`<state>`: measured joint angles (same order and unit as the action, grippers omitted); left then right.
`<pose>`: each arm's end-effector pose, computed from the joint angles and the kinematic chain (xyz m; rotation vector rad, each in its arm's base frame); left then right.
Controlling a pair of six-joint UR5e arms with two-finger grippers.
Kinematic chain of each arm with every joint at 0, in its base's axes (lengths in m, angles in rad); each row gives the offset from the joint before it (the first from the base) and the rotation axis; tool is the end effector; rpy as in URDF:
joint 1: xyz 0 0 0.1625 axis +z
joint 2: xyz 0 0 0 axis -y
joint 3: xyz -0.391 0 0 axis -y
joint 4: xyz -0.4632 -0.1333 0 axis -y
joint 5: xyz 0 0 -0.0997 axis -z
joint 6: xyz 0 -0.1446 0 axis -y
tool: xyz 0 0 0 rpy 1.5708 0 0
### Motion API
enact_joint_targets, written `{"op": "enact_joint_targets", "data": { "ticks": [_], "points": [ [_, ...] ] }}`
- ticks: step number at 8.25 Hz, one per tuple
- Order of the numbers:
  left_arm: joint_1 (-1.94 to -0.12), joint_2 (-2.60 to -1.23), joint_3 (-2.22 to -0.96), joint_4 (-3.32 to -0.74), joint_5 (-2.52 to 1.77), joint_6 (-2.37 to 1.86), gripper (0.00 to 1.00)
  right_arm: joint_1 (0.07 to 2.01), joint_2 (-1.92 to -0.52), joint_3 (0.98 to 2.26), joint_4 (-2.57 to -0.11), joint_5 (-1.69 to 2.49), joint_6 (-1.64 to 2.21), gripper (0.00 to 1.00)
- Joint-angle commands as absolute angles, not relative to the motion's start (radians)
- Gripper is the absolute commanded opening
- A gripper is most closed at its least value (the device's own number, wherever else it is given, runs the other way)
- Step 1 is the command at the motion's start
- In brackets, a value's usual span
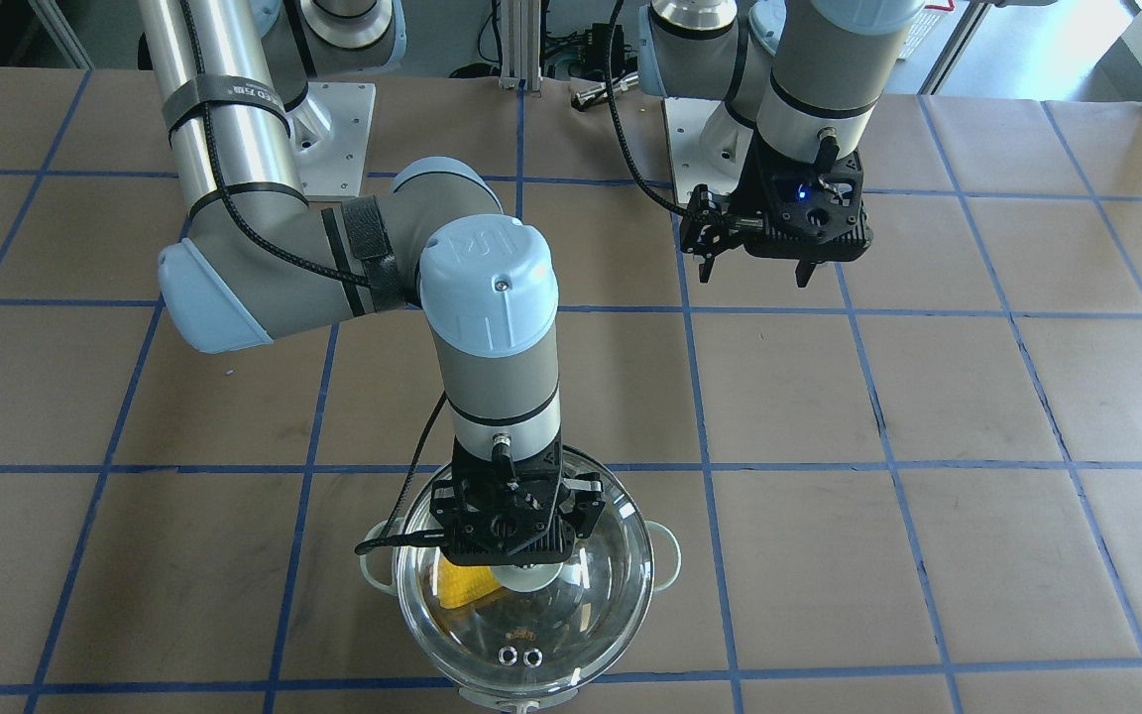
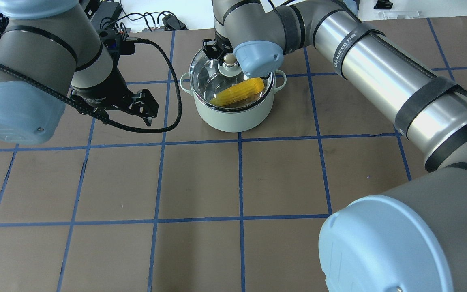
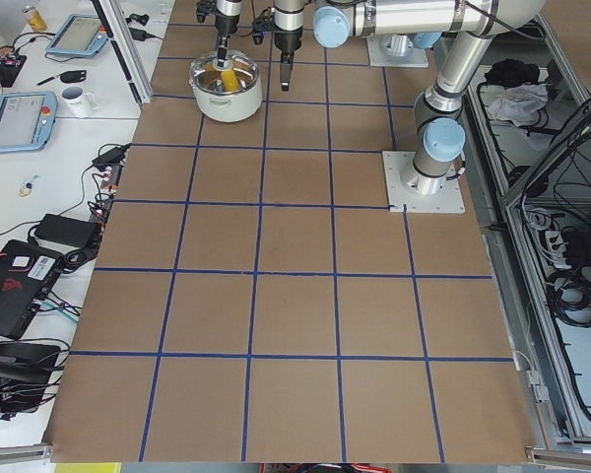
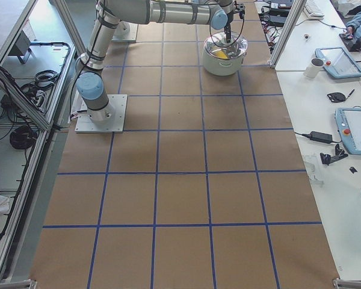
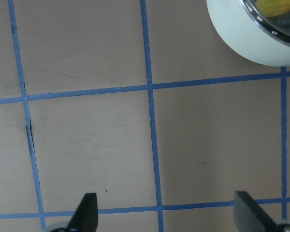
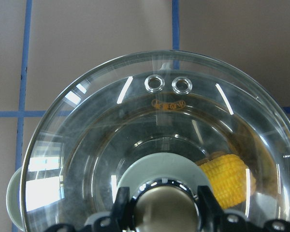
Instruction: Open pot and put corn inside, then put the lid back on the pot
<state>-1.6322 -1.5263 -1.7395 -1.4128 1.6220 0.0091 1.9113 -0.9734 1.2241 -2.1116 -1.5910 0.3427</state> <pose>-0.1592 -0.5380 0.3548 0.1076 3.0889 -0.0543 0.3919 -0.7158 0.2609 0.0078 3.0335 -0.4278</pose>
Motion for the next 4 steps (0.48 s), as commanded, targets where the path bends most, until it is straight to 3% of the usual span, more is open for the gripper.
{"op": "enact_joint_targets", "data": {
  "ticks": [1, 4],
  "points": [
    [-1.631, -1.525, -1.740, -1.413, 1.623, 0.009, 1.00, 1.911, -0.973, 1.224, -2.112, -1.589, 0.336, 0.47],
    [-1.629, -1.525, -1.740, -1.413, 1.624, 0.009, 1.00, 1.911, -0.991, 1.224, -2.086, -1.595, 0.325, 0.48]
  ]
}}
